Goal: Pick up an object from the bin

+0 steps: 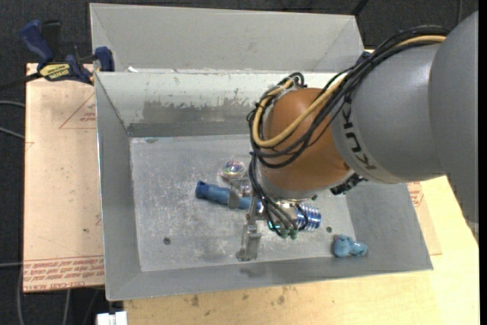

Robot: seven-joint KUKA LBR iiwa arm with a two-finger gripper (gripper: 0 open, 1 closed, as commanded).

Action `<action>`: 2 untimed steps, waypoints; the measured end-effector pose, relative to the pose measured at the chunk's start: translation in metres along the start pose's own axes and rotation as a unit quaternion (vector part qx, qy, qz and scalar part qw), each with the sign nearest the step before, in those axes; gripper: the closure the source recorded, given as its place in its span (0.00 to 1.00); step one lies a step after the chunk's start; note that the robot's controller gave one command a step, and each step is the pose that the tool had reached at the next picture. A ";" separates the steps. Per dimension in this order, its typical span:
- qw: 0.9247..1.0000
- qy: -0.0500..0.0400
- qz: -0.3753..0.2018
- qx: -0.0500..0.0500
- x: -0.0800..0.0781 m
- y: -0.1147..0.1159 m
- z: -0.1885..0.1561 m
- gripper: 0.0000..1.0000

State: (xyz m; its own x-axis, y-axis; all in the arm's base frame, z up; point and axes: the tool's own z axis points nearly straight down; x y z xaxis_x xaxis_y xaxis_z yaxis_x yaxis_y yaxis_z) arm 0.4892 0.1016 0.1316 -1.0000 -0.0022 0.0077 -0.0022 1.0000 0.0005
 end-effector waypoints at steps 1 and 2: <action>0.997 -0.006 0.081 -0.001 -0.049 -0.049 0.062 0.00; 0.999 -0.005 0.052 0.000 -0.034 -0.049 0.031 0.00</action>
Offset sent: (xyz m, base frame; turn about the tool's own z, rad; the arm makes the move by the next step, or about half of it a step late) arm 0.0471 -0.0488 -0.0616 0.1617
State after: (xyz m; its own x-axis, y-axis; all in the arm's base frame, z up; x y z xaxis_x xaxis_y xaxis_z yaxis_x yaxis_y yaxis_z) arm 0.5235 0.0531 0.1008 -0.9948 0.1014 -0.0021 0.1014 0.9948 0.0008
